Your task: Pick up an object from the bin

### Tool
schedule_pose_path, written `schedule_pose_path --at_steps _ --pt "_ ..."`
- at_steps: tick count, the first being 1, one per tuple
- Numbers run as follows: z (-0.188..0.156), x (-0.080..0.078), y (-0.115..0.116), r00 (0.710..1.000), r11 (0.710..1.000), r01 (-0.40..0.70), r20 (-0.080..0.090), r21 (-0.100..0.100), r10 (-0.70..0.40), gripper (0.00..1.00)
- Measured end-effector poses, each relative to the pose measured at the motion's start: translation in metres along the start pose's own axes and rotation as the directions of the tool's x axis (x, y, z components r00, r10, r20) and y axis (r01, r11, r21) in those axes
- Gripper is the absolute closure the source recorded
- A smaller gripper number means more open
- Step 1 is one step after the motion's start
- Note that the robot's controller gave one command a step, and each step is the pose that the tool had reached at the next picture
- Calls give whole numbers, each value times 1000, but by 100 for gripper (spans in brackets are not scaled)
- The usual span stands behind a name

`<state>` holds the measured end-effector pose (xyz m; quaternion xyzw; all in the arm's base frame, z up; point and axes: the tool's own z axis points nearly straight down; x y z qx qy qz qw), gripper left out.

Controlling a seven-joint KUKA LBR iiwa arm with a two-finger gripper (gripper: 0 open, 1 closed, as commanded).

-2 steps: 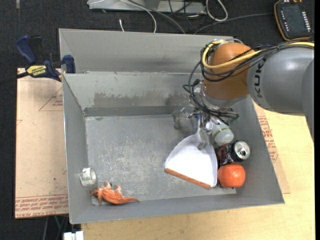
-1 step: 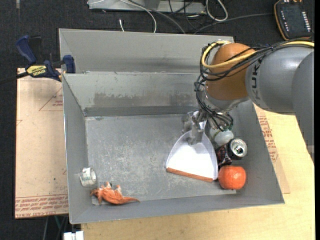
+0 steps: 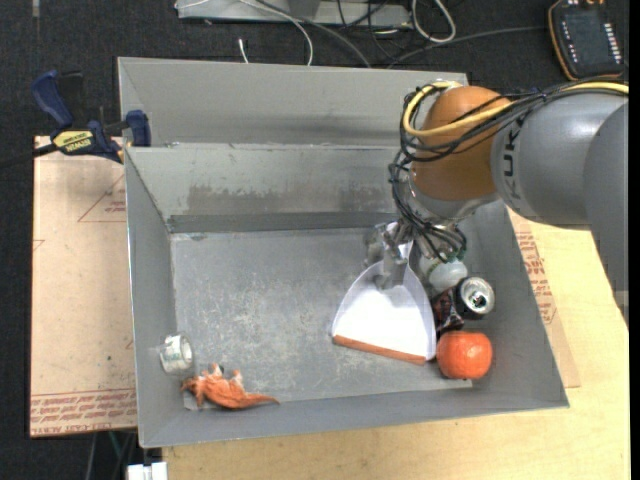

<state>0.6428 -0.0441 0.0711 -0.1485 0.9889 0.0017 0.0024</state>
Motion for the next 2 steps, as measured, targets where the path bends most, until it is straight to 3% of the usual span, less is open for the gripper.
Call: schedule_pose_path --at_steps 1,2 --pt "-25 3 2 1000 1000 0 -9 -4 0 100" --pt "-65 1 2 1000 1000 0 -6 -4 0 100"
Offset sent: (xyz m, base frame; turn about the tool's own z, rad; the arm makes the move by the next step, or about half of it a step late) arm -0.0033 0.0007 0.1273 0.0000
